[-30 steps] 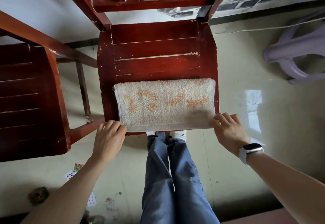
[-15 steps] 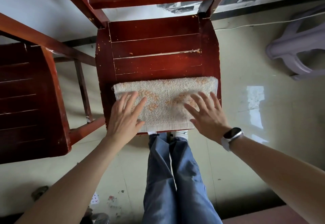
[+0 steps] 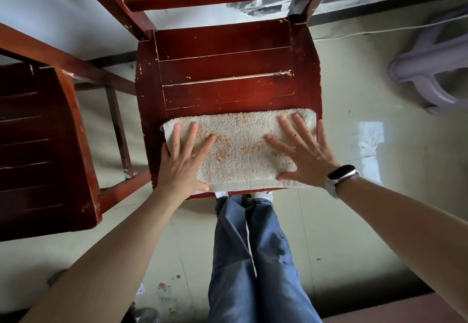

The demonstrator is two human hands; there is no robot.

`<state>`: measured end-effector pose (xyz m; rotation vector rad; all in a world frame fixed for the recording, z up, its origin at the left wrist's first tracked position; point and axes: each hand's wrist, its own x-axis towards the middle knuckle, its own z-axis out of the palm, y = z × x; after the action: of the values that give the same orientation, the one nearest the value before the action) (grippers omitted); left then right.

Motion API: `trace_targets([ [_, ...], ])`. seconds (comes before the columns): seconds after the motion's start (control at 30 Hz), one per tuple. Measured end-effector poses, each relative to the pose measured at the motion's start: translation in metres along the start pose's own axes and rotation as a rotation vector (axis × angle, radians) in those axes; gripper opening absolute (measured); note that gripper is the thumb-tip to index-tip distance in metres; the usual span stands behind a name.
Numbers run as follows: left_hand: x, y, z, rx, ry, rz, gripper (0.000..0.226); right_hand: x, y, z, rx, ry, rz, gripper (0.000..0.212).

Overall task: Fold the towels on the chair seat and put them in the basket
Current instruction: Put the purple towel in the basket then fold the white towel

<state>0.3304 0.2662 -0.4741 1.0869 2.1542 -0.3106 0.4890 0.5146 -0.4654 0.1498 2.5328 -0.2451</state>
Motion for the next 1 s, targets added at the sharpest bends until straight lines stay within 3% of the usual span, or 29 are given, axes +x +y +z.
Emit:
trace_targets([
  [0.1, -0.005, 0.005, -0.006, -0.014, 0.011, 0.005, 0.130, -0.016, 0.000, -0.001, 0.176, 0.127, 0.073, 0.070],
  [0.2, -0.017, 0.015, -0.009, -0.072, 0.154, 0.041, 0.102, -0.032, -0.002, 0.005, 0.396, 0.341, 0.415, 0.032],
  [0.3, -0.022, 0.028, -0.008, -0.148, 0.217, 0.027, 0.082, -0.032, -0.007, 0.009, 0.731, 0.353, 0.805, 0.025],
  [0.37, -0.020, 0.035, -0.007, -0.181, 0.187, -0.029, 0.081, -0.023, -0.008, 0.009, 0.861, 0.304, 0.913, 0.032],
  [0.5, -0.012, 0.037, -0.003, -0.202, 0.150, -0.126, 0.084, -0.007, -0.006, 0.013, 0.839, 0.179, 0.960, 0.036],
  [0.63, -0.008, 0.037, -0.002, -0.229, 0.167, -0.135, 0.084, 0.003, -0.003, 0.012, 0.827, 0.080, 0.985, 0.022],
  [0.73, -0.009, 0.036, -0.001, -0.239, 0.173, -0.135, 0.084, -0.001, -0.009, 0.007, 0.857, 0.135, 0.985, 0.007],
  [0.87, -0.010, 0.035, -0.004, -0.277, 0.159, -0.124, 0.083, -0.013, -0.012, -0.002, 1.167, 0.291, 0.939, 0.014],
  [0.93, -0.011, 0.034, -0.006, -0.318, 0.162, -0.108, 0.079, -0.018, -0.007, -0.007, 1.329, 0.289, 0.925, 0.008],
  [1.0, -0.014, 0.032, -0.009, -0.377, 0.181, -0.103, 0.073, -0.022, -0.003, -0.017, 1.399, 0.252, 0.914, 0.019],
])
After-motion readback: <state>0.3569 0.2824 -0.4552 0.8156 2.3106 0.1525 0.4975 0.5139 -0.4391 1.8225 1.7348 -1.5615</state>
